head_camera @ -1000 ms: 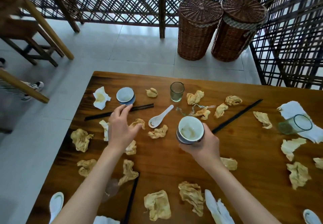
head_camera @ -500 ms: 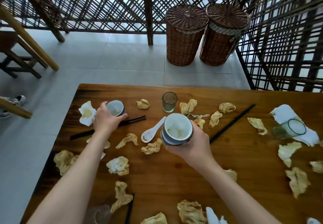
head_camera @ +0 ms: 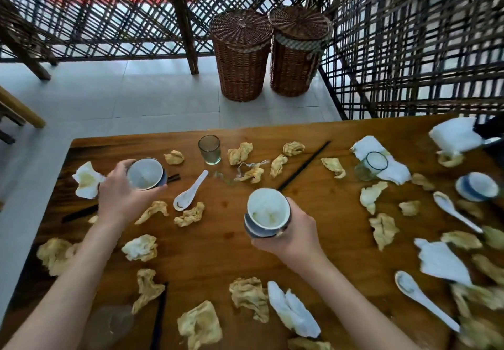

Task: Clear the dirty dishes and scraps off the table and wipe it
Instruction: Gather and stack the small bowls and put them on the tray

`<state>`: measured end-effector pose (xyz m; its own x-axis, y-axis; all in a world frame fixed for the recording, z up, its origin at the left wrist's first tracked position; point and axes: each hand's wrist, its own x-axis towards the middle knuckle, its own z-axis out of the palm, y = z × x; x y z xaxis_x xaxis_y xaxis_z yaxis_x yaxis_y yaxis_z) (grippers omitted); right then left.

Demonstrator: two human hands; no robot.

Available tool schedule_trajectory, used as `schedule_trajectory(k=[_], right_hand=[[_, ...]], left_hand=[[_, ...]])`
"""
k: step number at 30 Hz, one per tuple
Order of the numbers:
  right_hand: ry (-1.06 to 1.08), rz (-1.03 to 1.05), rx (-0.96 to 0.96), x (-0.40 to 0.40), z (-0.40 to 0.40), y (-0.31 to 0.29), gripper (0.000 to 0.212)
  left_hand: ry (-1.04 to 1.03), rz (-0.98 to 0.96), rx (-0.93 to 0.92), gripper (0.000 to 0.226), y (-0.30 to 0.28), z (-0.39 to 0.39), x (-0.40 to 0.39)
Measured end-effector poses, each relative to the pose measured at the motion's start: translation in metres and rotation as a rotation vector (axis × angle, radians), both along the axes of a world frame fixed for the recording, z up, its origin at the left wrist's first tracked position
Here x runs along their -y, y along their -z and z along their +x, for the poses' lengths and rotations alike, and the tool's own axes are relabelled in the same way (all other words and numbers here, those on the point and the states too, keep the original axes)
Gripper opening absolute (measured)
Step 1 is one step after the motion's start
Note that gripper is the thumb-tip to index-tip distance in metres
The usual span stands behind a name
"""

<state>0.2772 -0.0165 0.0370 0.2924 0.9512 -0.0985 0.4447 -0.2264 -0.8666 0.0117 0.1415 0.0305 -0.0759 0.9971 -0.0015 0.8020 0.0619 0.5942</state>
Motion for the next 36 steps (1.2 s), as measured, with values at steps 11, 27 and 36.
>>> schedule_trajectory(k=[11,27,36], right_hand=[[0.099,-0.066,0.029,0.144,0.121,-0.022,0.060],[0.168,-0.096,0.044,0.319,0.337,-0.026,0.065],[0.219,-0.110,0.012,0.321,0.427,-0.012,0.067]], left_hand=[[0.302,0.024,0.131,0.078,-0.042,0.168,0.116],[0.347,-0.037,0.188,0.078,-0.029,0.426,0.271],[0.374,-0.068,0.199,0.073,-0.008,0.549,0.252]])
